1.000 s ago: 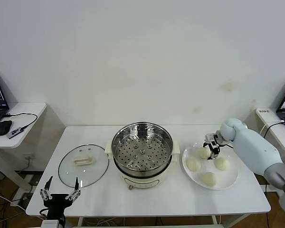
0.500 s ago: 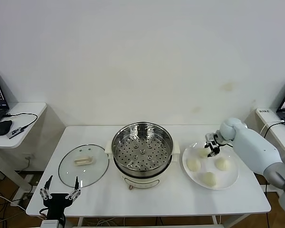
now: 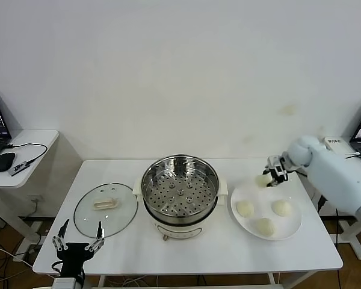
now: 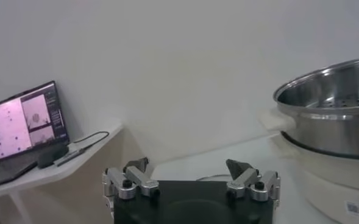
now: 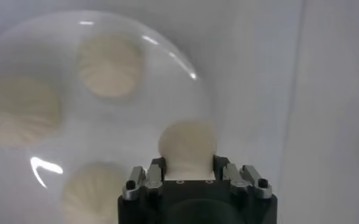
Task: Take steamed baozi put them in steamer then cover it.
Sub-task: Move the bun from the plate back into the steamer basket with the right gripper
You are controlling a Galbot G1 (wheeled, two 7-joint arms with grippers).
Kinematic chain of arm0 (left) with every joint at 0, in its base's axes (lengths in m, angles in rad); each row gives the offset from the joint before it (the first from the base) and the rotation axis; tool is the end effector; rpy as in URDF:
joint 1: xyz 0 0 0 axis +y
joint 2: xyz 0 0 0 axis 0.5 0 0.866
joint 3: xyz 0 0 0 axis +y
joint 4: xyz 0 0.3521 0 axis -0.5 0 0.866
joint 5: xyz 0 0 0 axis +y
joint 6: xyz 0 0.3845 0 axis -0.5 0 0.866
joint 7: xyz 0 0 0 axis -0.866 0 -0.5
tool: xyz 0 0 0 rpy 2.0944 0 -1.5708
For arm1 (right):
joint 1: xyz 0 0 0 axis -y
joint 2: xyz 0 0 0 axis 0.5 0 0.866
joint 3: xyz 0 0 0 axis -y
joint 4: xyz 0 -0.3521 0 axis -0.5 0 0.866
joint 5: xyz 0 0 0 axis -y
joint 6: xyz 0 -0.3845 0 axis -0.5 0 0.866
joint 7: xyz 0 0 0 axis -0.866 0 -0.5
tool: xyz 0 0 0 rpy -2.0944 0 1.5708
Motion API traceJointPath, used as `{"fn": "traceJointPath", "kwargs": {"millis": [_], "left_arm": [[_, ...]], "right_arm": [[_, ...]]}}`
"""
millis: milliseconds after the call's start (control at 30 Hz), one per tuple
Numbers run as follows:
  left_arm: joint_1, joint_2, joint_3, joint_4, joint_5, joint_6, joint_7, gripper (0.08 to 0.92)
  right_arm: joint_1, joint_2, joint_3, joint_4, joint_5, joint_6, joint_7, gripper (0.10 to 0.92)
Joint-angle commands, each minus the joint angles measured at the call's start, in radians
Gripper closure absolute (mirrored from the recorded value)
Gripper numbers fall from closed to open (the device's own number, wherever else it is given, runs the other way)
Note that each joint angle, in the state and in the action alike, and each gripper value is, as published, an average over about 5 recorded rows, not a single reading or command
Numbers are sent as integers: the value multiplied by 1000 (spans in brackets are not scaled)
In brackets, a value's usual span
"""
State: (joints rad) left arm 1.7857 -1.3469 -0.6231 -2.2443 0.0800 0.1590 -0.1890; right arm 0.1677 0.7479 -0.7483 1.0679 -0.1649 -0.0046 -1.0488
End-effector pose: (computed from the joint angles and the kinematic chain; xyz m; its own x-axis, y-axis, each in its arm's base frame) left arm 0.1519 0.0540 -0.2774 -0.9748 -0.1656 0.1493 -0.1064 0.9339 0.3413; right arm 0.5984 -0.1750 -0.1166 -0.4011 -0.1408 0.9051 -0.8923 -0.1632 -0.4208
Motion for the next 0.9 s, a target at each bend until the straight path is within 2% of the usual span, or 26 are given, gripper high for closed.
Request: {"fn": "traceJointPath", "kwargs": {"millis": [33, 233, 467, 733, 900], "left_arm": [[0, 2, 1, -1, 0, 0, 1, 177], [0, 9, 9, -7, -1, 0, 2, 177], [1, 21, 1, -4, -4, 0, 4, 177], [-16, 21, -19, 5, -12, 5, 8, 177], [-21, 17, -24, 2, -19, 12, 11, 177]], "right_arm": [[308, -93, -233, 226, 250, -45, 20, 524], [467, 19, -374, 271, 356, -36, 78, 525], [501, 198, -455, 260, 451, 12, 127, 525], [432, 434, -517, 132, 344, 151, 151, 525], [367, 510, -542, 67, 257, 229, 162, 525]]}}
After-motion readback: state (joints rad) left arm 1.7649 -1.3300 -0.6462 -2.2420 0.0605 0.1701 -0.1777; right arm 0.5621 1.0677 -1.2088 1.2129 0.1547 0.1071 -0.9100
